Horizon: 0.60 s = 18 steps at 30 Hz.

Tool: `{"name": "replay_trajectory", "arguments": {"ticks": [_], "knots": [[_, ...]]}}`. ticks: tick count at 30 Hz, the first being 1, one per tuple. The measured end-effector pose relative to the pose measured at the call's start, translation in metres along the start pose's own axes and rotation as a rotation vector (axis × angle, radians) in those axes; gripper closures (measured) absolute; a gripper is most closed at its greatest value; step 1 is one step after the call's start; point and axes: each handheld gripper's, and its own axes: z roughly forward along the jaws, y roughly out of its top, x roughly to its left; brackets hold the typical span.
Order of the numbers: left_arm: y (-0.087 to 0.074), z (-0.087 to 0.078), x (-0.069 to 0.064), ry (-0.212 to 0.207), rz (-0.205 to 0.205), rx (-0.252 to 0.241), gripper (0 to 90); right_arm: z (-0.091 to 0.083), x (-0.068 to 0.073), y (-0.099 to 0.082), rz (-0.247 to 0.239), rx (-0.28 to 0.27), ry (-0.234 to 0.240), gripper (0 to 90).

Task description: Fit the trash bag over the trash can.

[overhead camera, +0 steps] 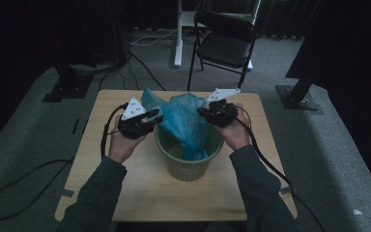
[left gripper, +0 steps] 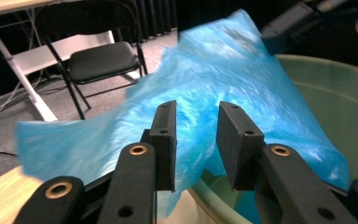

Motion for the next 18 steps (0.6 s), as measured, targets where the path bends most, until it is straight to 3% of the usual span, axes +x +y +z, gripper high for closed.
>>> {"name": "replay_trajectory", "arguments": {"ticks": [8, 15, 18], "knots": [[0.015, 0.010, 0.012, 0.023, -0.034, 0.001, 61.7, -0.003, 0.003, -0.002, -0.016, -0.017, 0.016, 90.0], [0.023, 0.024, 0.025, -0.022, -0.085, -0.025, 50.3, -0.003, 0.006, -0.002, -0.028, -0.025, 0.024, 90.0], [0.023, 0.030, 0.029, -0.053, -0.111, -0.002, 41.7, -0.003, 0.006, -0.002, -0.031, -0.027, 0.028, 90.0]]}}
